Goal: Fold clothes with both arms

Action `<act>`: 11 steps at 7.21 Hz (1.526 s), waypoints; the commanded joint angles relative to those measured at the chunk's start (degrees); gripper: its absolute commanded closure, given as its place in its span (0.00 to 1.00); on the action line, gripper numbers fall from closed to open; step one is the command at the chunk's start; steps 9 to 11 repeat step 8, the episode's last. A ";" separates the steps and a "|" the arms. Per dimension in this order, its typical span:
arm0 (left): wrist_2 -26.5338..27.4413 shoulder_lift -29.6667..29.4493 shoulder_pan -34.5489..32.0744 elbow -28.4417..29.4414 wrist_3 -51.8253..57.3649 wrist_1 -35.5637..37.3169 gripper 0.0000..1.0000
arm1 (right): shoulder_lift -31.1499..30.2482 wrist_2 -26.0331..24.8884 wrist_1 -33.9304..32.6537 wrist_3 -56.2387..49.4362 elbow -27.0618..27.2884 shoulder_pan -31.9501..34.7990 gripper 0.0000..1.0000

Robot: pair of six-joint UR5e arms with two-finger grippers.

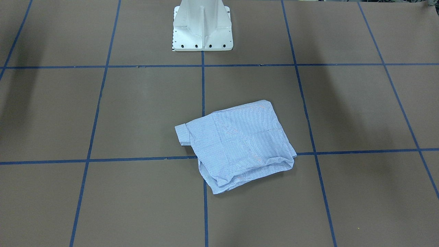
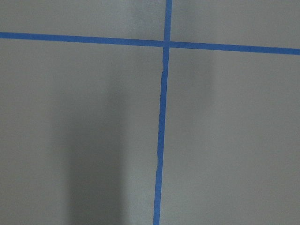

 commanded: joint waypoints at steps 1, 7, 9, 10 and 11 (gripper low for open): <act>-0.09 0.01 0.00 0.07 -0.01 0.00 0.00 | 0.03 0.00 0.00 0.00 -0.03 0.00 0.00; -0.35 0.01 0.00 0.24 -0.01 0.00 0.00 | -0.32 -0.79 0.09 -0.18 -0.74 0.09 0.00; 0.00 0.01 0.09 0.33 -0.01 0.00 0.00 | 0.03 -0.70 0.17 -0.26 -0.56 0.00 0.00; 0.00 0.01 0.09 0.33 -0.01 0.00 0.00 | 0.03 -0.70 0.17 -0.26 -0.56 0.00 0.00; 0.00 0.01 0.09 0.33 -0.01 0.00 0.00 | 0.03 -0.70 0.17 -0.26 -0.56 0.00 0.00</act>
